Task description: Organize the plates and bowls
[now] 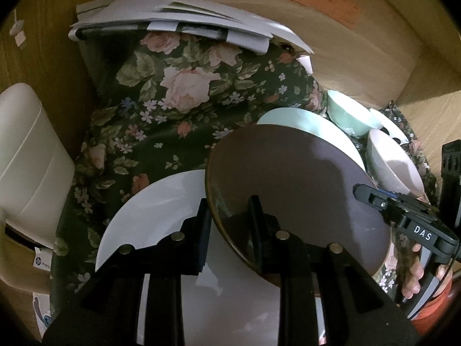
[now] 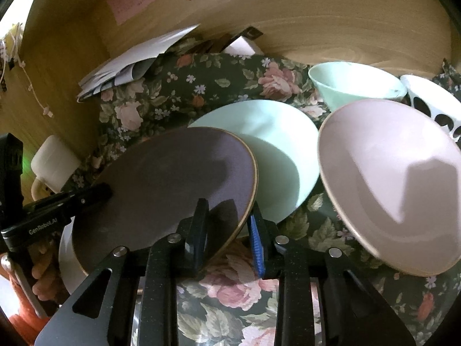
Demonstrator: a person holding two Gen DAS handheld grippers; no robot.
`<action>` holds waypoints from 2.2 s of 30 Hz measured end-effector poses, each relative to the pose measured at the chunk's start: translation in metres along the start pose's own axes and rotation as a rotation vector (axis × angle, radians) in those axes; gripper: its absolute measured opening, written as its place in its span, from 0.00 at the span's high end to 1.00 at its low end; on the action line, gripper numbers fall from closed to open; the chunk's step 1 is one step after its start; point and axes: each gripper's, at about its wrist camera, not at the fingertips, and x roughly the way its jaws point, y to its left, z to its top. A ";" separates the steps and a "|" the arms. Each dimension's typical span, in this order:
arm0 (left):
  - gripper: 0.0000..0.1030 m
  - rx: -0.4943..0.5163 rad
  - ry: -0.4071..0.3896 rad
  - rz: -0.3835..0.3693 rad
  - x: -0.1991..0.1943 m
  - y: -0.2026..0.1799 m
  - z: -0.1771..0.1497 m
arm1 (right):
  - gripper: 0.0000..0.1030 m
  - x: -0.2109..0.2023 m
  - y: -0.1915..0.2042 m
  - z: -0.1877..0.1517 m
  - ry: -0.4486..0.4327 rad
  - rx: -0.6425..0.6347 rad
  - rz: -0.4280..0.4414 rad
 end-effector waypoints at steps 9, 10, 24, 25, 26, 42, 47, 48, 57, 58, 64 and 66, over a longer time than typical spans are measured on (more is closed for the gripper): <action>0.75 0.021 -0.026 -0.001 -0.004 -0.011 -0.004 | 0.76 -0.013 -0.005 -0.005 -0.025 -0.008 -0.014; 0.75 0.022 -0.028 -0.003 -0.005 -0.012 -0.005 | 0.76 -0.015 -0.004 -0.006 -0.031 -0.011 -0.017; 0.75 0.050 -0.085 -0.019 -0.039 -0.040 -0.016 | 0.76 -0.061 -0.001 -0.020 -0.106 -0.028 -0.028; 0.75 0.052 -0.088 -0.019 -0.041 -0.042 -0.017 | 0.76 -0.064 -0.001 -0.021 -0.111 -0.028 -0.029; 0.75 0.054 -0.091 -0.019 -0.044 -0.044 -0.019 | 0.76 -0.066 -0.001 -0.023 -0.114 -0.028 -0.029; 0.75 0.078 -0.116 -0.017 -0.073 -0.082 -0.050 | 0.76 -0.110 -0.007 -0.059 -0.159 -0.028 -0.032; 0.75 0.077 -0.104 -0.023 -0.073 -0.092 -0.062 | 0.76 -0.117 -0.012 -0.073 -0.155 -0.022 -0.038; 0.75 0.077 -0.101 -0.024 -0.073 -0.094 -0.064 | 0.76 -0.118 -0.014 -0.075 -0.154 -0.018 -0.039; 0.75 0.079 -0.071 -0.031 -0.066 -0.107 -0.083 | 0.76 -0.123 -0.027 -0.092 -0.132 0.006 -0.044; 0.75 0.077 -0.067 -0.032 -0.064 -0.108 -0.085 | 0.76 -0.123 -0.027 -0.093 -0.130 0.008 -0.045; 0.75 0.065 -0.039 -0.035 -0.054 -0.111 -0.094 | 0.76 -0.118 -0.035 -0.100 -0.110 0.022 -0.047; 0.75 0.064 -0.030 -0.034 -0.050 -0.112 -0.096 | 0.76 -0.117 -0.039 -0.102 -0.102 0.028 -0.046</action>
